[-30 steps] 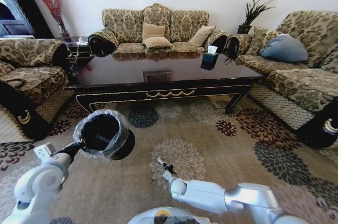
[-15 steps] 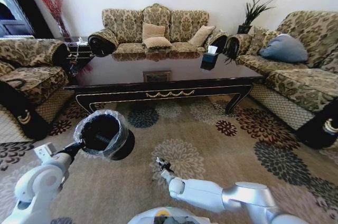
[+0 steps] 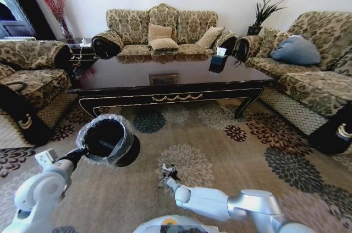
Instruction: Move to the front of the table and pick up the trash from the floor, then place it into the trash bin.
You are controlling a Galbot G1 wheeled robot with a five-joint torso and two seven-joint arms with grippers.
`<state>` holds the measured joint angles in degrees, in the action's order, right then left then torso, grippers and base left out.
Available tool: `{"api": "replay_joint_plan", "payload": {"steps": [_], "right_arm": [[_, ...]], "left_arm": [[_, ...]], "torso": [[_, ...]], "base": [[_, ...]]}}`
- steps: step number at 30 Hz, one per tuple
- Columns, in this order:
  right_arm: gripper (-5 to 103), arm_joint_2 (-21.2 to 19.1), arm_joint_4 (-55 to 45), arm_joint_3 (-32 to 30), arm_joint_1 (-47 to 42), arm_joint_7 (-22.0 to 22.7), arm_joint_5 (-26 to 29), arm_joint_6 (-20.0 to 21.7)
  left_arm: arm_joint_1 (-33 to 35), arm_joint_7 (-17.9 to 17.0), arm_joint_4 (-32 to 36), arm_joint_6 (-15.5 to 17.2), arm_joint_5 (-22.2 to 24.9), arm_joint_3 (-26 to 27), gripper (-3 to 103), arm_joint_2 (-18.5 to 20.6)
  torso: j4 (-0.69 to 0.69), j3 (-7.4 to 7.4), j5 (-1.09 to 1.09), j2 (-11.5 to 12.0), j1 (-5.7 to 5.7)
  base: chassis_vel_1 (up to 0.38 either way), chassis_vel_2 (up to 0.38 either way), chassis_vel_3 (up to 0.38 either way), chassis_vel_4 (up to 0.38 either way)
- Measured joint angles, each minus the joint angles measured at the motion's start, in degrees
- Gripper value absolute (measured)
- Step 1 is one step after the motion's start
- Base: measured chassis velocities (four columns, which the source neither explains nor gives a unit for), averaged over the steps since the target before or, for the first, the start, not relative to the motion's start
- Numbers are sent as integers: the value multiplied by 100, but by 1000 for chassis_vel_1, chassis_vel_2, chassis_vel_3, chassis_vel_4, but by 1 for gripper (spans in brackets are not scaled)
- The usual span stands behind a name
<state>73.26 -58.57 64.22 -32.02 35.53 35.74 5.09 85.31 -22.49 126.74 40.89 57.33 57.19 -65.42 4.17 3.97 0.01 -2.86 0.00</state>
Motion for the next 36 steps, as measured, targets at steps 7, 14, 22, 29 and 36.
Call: {"api": "replay_joint_plan", "payload": {"steps": [7, 14, 22, 29, 36], "right_arm": [[62, -4, 14, -1, 3, -54, 37, 1], [35, -39, 53, -21, 8, -106, 29, -29], [3, -131, -29, -33, -1, -151, 7, -56], [0, -273, -263, -35, 46, -161, -100, -195], [0, -568, -1155, -462, 616, -23, -389, -682]], "left_arm": [[-5, -4, 11, 0, -1, -2, 2, 1], [-10, -11, 17, 0, -4, -13, 2, -5], [-10, -16, 26, 0, -4, -12, 2, -5], [-10, -19, 26, 0, -5, -20, 2, 0], [-52, -20, -190, -3, -11, -132, 2, 48]], "torso": [[0, 0, 0, 0, 0], [1, 0, -2, 0, 0], [0, 0, -1, 0, 0], [1, 0, -1, 0, 0], [1, 1, 0, 0, 0]], "base": [[0, 0, 0, 0], [0, 0, 0, 0], [0, 0, 0, 0], [0, 0, 0, 0], [0, 0, 0, 0]]}}
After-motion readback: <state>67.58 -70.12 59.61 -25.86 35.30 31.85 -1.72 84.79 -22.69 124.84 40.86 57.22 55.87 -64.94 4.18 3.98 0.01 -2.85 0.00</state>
